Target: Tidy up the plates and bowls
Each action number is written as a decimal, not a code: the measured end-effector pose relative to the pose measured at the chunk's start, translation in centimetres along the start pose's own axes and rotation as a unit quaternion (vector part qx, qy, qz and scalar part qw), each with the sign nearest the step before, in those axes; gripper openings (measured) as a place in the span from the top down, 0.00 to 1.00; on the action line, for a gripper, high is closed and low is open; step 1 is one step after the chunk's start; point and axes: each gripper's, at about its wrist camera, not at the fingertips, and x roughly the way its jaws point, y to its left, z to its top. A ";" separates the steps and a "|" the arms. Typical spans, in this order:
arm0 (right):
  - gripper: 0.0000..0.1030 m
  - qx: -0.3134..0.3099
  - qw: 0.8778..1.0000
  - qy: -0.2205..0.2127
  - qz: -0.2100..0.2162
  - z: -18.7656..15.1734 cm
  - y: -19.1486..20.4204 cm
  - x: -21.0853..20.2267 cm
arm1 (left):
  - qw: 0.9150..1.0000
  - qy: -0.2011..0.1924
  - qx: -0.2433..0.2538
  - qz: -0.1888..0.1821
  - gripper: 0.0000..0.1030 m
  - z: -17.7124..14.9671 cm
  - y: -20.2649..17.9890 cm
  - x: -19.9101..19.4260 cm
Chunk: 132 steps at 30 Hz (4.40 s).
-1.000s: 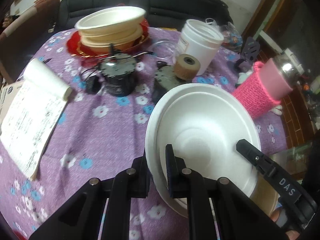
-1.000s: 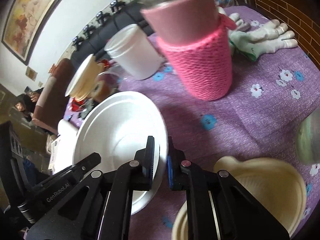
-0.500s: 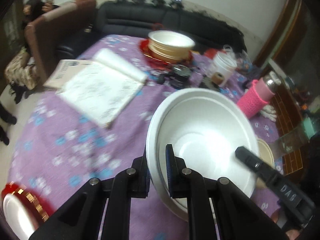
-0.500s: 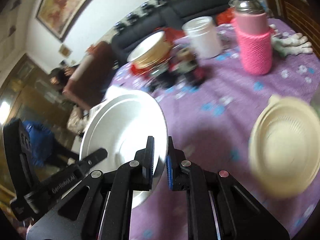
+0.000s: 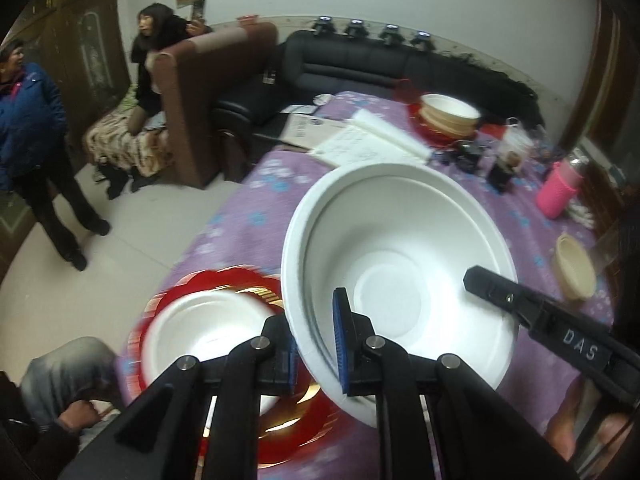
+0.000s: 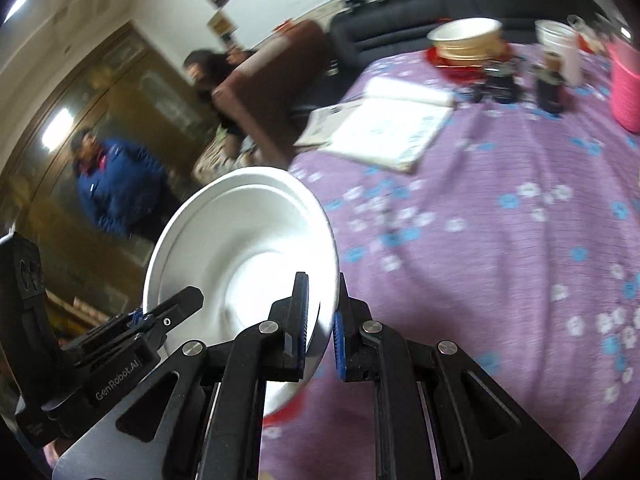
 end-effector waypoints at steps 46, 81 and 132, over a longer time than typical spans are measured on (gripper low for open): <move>0.80 0.041 0.987 -0.092 -0.122 -2.2 -12.1 -7.3 | 0.998 -0.043 0.019 -0.030 0.28 0.1 -1.8 -3.6; 0.60 0.273 0.925 -0.144 -0.224 -0.2 -37.7 -16.3 | 0.968 0.050 0.180 -0.166 0.28 2.7 -41.0 15.9; 0.60 0.271 0.909 -0.186 -0.257 -1.2 -39.0 -15.7 | 0.965 0.020 0.178 -0.194 0.28 1.6 -41.7 18.6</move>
